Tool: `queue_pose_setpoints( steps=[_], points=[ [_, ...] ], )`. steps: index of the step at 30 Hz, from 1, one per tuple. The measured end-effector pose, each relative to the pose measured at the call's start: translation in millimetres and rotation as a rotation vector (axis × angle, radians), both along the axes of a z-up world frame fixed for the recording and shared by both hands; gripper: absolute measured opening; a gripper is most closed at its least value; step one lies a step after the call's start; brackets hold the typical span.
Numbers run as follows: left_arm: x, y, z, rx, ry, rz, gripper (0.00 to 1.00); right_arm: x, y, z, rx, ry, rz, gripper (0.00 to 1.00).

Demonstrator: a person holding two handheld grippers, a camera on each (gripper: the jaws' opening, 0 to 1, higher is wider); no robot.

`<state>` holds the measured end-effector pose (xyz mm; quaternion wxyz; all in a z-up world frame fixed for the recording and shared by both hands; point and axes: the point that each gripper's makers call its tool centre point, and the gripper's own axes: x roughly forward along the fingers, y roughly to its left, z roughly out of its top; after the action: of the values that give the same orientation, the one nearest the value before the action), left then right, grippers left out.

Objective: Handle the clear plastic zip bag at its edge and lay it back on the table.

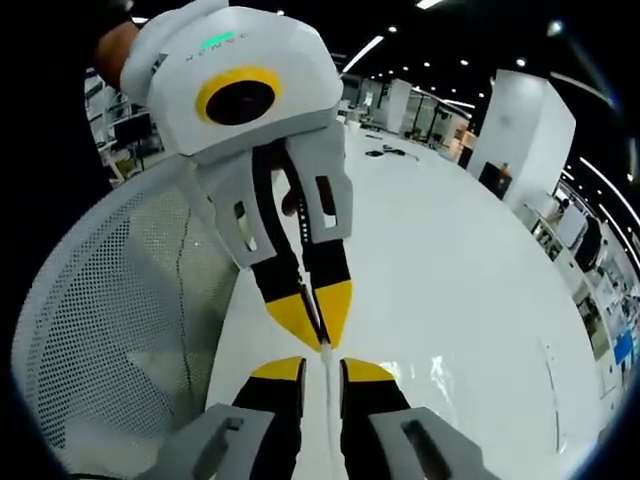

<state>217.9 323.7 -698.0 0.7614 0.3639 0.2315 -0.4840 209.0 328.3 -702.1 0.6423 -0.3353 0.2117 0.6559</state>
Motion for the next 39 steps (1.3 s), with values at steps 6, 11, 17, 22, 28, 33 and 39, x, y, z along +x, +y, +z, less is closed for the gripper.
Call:
queue_pose_setpoints(
  steps=[6,11,17,22,28,33,39],
  points=[
    [0.1,-1.9,0.4,-0.003,0.001,-0.003,0.0,0.1,2.9,1.3,0.01,-0.017,0.006,0.04],
    [-0.9,-1.6,1.1,0.0,0.002,-0.003,0.0,-0.8,3.4,-1.0,0.006,-0.023,0.013,0.02],
    [-2.5,-1.0,0.7,0.005,0.004,-0.008,0.0,-0.8,3.4,-1.3,-0.002,-0.026,0.016,0.0],
    [-3.1,-1.1,0.1,0.011,0.005,-0.012,0.0,-1.6,3.7,-1.4,-0.012,-0.025,0.021,0.0],
    [-2.9,-0.1,-1.7,-0.003,0.033,0.011,0.0,-2.1,3.9,-3.0,-0.024,-0.009,0.014,0.0],
    [-1.7,1.0,-3.2,-0.004,0.046,0.028,0.0,-1.6,4.3,-3.9,-0.019,0.002,-0.002,0.0],
    [-1.9,1.9,-6.4,-0.002,0.072,0.048,0.0,-0.9,1.3,-7.7,-0.033,0.017,-0.018,0.0]
  ],
)
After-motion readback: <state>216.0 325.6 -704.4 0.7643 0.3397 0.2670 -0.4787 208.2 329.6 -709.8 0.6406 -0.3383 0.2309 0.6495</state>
